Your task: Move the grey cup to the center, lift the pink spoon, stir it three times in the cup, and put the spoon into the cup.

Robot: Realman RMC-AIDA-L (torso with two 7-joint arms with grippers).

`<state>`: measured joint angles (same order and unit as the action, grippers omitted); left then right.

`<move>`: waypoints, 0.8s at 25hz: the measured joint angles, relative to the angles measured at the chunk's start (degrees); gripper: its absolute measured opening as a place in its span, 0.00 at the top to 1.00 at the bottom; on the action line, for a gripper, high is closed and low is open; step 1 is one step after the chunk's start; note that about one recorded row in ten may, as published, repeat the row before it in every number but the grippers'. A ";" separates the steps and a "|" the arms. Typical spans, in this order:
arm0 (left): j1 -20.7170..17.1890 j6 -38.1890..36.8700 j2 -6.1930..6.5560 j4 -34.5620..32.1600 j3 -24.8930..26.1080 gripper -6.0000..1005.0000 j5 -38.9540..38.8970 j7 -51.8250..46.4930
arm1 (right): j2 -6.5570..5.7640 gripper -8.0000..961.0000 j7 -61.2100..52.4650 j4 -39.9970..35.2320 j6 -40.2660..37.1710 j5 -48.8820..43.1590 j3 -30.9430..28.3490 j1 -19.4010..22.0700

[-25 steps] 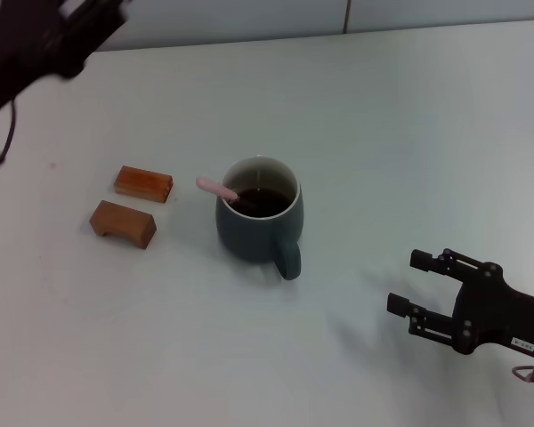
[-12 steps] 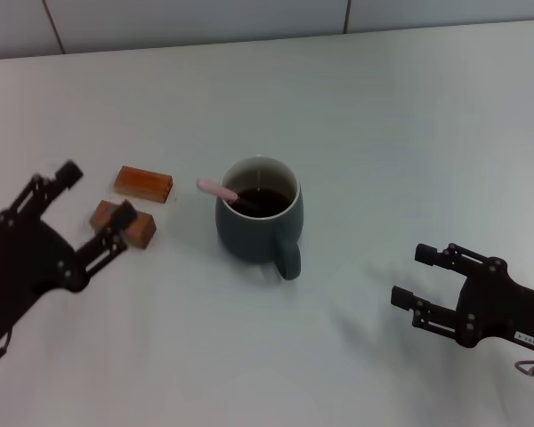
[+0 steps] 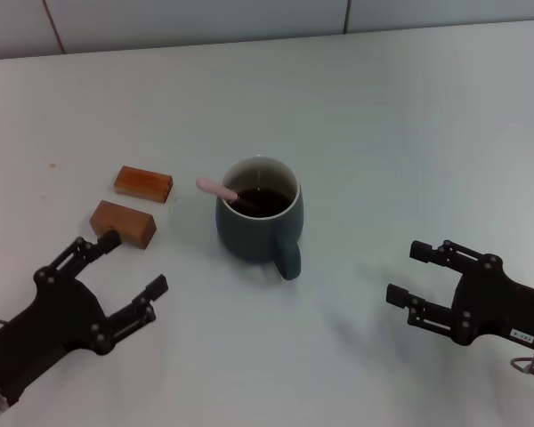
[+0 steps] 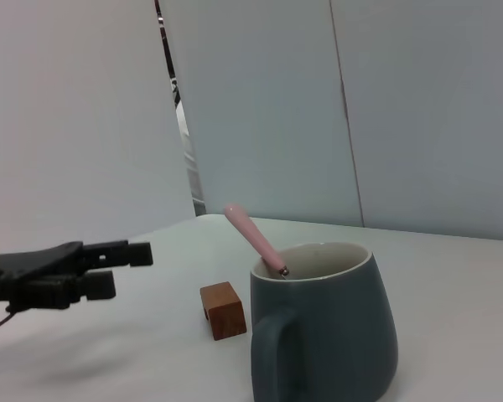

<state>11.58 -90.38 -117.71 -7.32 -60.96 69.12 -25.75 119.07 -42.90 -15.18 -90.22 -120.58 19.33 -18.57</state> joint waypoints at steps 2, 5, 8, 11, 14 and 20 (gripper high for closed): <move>-0.33 0.18 0.06 0.01 -0.05 0.17 0.70 0.17 | 0.01 0.22 0.01 0.08 0.00 0.00 0.00 -0.17; -0.56 0.23 0.04 -0.14 -0.06 0.17 1.16 0.73 | 0.02 0.22 0.03 0.20 -0.01 0.00 0.03 -0.48; -0.43 0.28 0.01 -0.15 -0.06 0.17 1.29 0.87 | 0.02 0.22 0.03 0.28 0.11 0.00 0.21 -0.74; -0.32 0.48 -0.03 -0.15 -0.06 0.17 1.44 0.87 | 0.03 0.22 -0.01 0.28 0.17 0.00 0.34 -0.84; 0.02 1.26 -0.17 -0.14 -0.04 0.17 2.15 0.89 | 0.02 0.22 -0.07 0.36 0.16 0.00 0.42 -0.85; 0.08 1.58 -0.29 -0.11 -0.03 0.17 2.17 0.91 | 0.02 0.22 0.01 1.03 0.34 0.00 0.39 -0.92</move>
